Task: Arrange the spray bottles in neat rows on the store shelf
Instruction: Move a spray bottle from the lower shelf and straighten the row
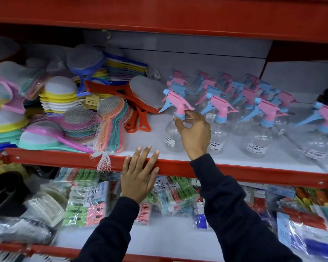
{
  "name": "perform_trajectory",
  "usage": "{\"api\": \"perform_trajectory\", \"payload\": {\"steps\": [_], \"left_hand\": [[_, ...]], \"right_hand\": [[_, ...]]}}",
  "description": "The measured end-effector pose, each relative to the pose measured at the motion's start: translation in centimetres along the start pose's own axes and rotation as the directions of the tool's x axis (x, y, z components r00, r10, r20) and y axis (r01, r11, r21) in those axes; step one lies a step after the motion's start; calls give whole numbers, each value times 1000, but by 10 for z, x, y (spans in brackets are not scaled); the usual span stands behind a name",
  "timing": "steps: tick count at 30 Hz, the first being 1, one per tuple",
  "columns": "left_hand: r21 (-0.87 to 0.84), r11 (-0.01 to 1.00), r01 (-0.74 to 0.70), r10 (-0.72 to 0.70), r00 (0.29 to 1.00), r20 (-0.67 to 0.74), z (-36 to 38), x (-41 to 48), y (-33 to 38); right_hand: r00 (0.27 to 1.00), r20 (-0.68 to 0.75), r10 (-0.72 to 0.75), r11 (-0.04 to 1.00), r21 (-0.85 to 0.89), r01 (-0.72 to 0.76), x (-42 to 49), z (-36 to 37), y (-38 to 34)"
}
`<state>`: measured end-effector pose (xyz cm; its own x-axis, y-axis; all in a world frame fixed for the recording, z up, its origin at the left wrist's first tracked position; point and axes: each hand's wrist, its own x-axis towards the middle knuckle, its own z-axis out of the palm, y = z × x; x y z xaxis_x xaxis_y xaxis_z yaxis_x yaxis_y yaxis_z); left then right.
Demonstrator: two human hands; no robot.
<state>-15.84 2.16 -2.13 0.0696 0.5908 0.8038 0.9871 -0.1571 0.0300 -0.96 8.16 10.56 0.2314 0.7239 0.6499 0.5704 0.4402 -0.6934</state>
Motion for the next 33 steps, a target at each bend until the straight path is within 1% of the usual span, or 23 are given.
{"api": "perform_trajectory", "payload": {"steps": [4,8,11,13,14,15,16,18,19,21,23,25,26,30,31,32,33], "left_hand": [[-40,999,25,-22,998,65,-6,0,2],[-128,988,86,-66,986,155,-19,0,9],[-216,961,174,-143,978,153,-31,8,18],[-256,942,218,-184,971,150,-39,24,25],[-267,934,238,-195,965,177,-42,35,28],[-276,923,268,-203,949,241,-45,47,30],[-289,905,311,-210,919,333,-46,59,30],[-301,861,410,-210,826,524,-42,82,29],[-306,845,438,-191,782,593,-39,90,27],[-352,815,460,-133,740,659,-34,100,25],[-413,778,473,-102,744,661,-29,101,24],[-443,773,454,-111,784,610,-26,98,23],[-444,778,444,-119,798,590,-24,97,21],[-439,764,473,-175,806,565,-21,92,22],[-442,763,471,-211,829,518,-24,91,27],[-460,763,455,-253,864,436,-28,90,35],[-499,758,420,-286,902,324,-34,88,45]], "right_hand": [[999,43,18,997,68,-21,-2,-3,1],[991,132,32,986,160,-54,-12,-11,5],[974,210,81,971,206,-125,-28,-23,11],[958,270,95,970,193,-150,-35,-30,16],[950,297,92,974,171,-148,-36,-32,18],[941,327,86,978,152,-142,-36,-33,19],[932,353,89,980,134,-144,-35,-33,20],[915,386,115,982,95,-163,-32,-33,19],[909,397,125,983,77,-169,-31,-33,18],[902,412,133,983,62,-173,-29,-34,17],[903,410,129,984,61,-168,-29,-37,14],[904,411,120,984,69,-162,-30,-39,12],[903,414,116,985,70,-159,-30,-40,12],[906,414,87,986,95,-138,-30,-47,13],[922,379,76,983,124,-132,-32,-51,14],[944,324,67,978,165,-126,-33,-57,16],[965,253,60,972,206,-115,-36,-63,19]]}}
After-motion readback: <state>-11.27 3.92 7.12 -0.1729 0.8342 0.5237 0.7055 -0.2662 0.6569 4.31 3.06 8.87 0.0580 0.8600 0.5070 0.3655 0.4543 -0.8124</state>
